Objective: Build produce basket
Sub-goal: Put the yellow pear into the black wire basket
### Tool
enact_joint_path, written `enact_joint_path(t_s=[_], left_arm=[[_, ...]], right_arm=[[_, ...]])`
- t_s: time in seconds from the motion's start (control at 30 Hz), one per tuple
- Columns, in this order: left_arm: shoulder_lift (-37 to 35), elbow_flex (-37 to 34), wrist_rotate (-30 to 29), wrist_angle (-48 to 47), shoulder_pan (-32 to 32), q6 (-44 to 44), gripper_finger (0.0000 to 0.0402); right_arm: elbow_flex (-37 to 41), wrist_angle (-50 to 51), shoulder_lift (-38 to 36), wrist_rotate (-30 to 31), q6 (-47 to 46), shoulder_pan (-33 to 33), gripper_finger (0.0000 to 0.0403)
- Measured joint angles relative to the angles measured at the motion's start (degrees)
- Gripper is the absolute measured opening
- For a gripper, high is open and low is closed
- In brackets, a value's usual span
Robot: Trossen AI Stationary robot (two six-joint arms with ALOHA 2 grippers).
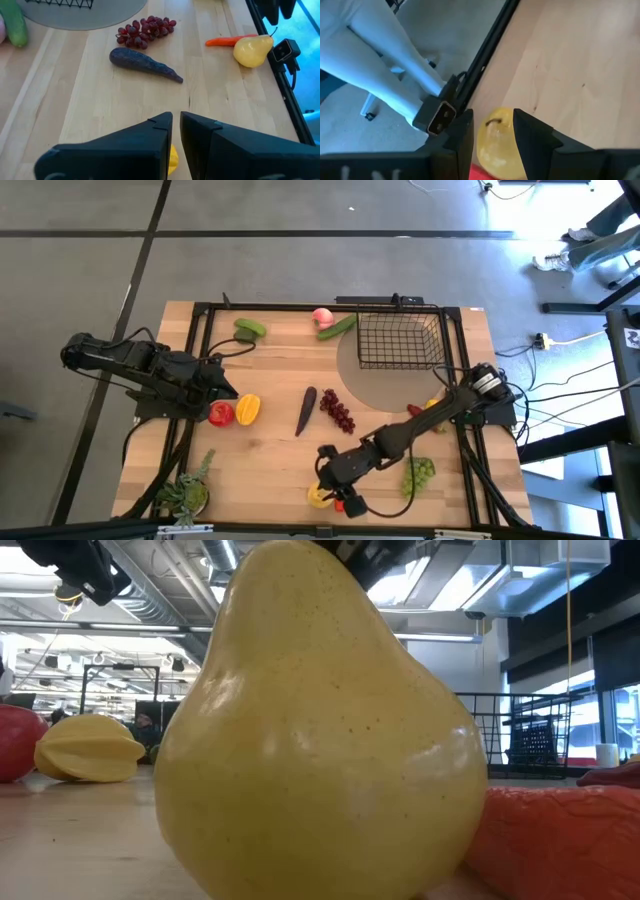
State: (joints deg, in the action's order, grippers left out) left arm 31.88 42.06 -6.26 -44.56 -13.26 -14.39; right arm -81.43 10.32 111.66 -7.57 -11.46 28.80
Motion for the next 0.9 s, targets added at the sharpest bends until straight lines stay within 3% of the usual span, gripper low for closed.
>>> enact_joint_path(t_s=[0.57,0.73,0.9], left_arm=[[0.0,0.0,0.6,0.0,0.0,0.1,0.0028],[0.0,0.0,1.3,0.0,0.0,0.1,0.0027],[0.0,0.0,1.3,0.0,0.0,0.1,0.0027]], right_arm=[[0.0,0.4,0.4,0.2,3.4,0.8,0.0131],[0.0,0.5,0.4,5.6,7.5,1.9,0.0131],[0.0,1.0,0.4,6.4,9.0,2.2,0.0131]])
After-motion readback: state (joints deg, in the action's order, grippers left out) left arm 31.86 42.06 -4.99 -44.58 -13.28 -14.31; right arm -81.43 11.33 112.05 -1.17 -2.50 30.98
